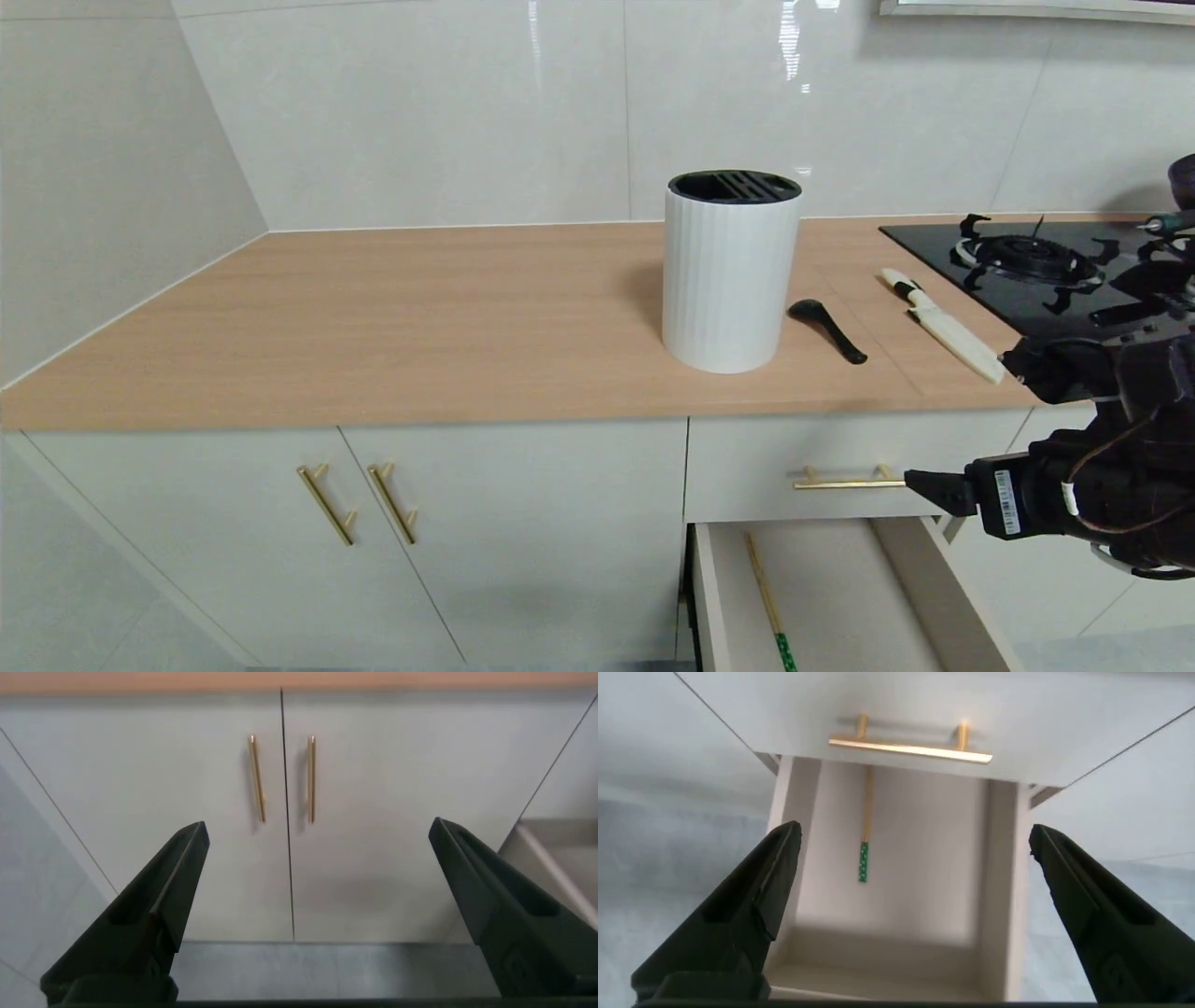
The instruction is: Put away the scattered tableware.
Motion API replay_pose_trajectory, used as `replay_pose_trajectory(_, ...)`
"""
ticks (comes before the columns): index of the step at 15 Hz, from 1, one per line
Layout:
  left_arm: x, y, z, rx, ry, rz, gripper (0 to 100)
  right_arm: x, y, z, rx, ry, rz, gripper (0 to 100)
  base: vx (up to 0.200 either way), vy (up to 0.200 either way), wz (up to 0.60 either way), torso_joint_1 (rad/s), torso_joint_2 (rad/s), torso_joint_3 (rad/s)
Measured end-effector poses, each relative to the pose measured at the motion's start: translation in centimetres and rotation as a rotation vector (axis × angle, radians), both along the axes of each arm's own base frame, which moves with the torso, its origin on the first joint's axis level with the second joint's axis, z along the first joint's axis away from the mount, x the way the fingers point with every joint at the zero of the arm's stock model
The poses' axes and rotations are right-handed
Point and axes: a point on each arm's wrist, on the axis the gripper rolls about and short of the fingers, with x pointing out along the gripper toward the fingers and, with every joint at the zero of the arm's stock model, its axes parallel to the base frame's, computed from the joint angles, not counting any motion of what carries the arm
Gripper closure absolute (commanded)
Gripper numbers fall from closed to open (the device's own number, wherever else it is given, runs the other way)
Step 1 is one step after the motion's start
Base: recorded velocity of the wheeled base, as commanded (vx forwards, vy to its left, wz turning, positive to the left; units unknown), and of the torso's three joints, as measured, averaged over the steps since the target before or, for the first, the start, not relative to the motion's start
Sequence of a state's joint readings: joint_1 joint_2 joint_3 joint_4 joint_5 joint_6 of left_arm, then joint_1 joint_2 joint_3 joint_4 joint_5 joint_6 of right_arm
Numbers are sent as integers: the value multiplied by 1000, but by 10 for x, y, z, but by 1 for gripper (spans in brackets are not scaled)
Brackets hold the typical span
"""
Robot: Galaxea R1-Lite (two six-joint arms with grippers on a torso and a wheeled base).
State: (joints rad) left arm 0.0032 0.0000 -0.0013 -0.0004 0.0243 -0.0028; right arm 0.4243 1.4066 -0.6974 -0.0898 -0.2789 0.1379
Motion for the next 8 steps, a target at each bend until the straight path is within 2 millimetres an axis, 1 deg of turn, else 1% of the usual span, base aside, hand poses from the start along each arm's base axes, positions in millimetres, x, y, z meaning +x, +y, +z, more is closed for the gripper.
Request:
replay_pose_trajectory(2, 0, 0, 0, 0, 0, 0, 0, 7, 3, 9, 11, -42, 6, 0, 0, 0, 0, 212, -503, -288)
replay_pose_trajectory(3, 0, 0, 0, 0, -1, 0, 0, 16, 3, 17, 27, -69, 10, 0, 0, 0, 0, 159, -369, -207)
replay_pose_trajectory(5, 0, 0, 0, 0, 0, -1, 0, 38, 2, 31, 46, -104, 48, 0, 0, 0, 0, 76, -166, -95)
replay_pose_trajectory(6, 0, 0, 0, 0, 0, 0, 0, 53, 3, 35, 52, -112, 67, 0, 0, 0, 0, 36, -71, -41)
replay_pose_trajectory(8, 0, 0, 0, 0, 0, -1, 0, 83, 7, 34, 54, -110, 77, 0, 0, 0, 0, 0, 0, 0)
